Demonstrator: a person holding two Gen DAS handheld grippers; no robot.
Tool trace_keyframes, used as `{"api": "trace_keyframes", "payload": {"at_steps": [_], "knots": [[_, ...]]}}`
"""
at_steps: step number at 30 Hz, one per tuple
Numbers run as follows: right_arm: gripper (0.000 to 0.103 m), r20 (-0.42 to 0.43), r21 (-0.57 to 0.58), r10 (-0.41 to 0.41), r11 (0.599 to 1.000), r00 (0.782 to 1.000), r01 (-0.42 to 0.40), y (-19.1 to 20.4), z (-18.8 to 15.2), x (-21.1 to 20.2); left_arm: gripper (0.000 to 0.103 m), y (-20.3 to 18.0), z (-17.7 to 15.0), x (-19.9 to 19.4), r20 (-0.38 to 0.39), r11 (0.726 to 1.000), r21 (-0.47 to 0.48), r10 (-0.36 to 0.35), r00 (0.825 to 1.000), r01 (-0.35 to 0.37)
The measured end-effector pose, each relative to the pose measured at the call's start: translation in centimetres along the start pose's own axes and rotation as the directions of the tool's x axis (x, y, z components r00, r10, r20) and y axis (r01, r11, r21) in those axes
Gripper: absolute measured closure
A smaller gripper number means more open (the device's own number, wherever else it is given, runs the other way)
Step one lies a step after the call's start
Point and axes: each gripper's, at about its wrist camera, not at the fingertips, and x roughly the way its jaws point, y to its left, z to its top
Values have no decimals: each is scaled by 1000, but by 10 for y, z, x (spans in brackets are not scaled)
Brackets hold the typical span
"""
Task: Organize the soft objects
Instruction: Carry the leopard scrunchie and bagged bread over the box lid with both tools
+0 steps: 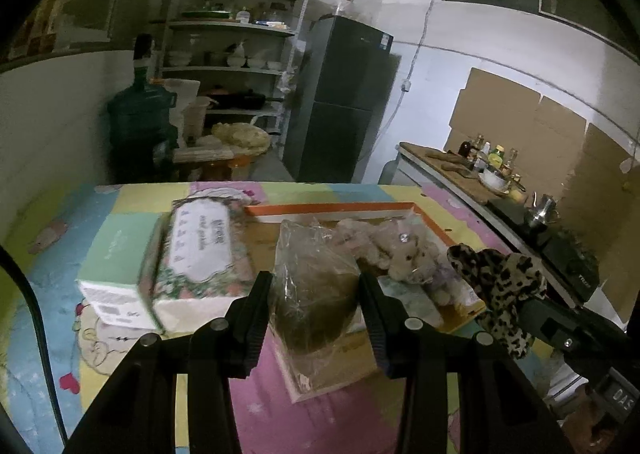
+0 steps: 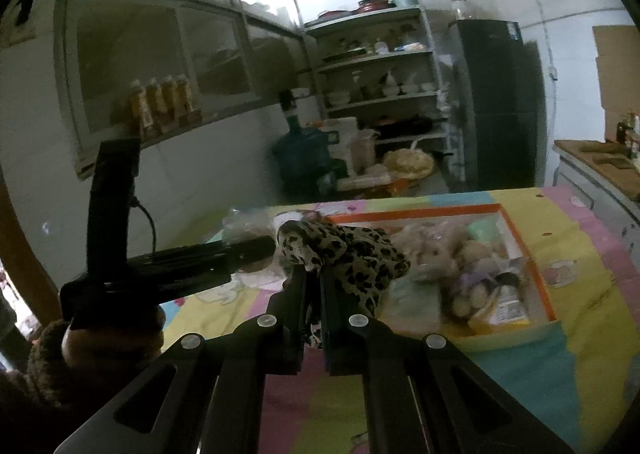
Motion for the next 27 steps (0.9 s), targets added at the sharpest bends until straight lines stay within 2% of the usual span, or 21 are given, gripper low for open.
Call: {"api": "trace_keyframes", "payload": {"at_steps": [8, 17, 27], "knots": [[97, 6, 7, -44, 999, 999, 43, -33, 8, -4, 59, -21, 5, 20, -8, 1000, -2, -8, 1000, 8], [97, 12, -46, -75, 996, 997, 75, -63, 22, -5, 59, -33, 9, 42, -22, 999, -19, 34, 999, -35], [97, 12, -53, -71, 996, 997, 71, -92, 34, 9, 59, -41, 17, 61, -35, 998, -19, 62, 997, -62]]}}
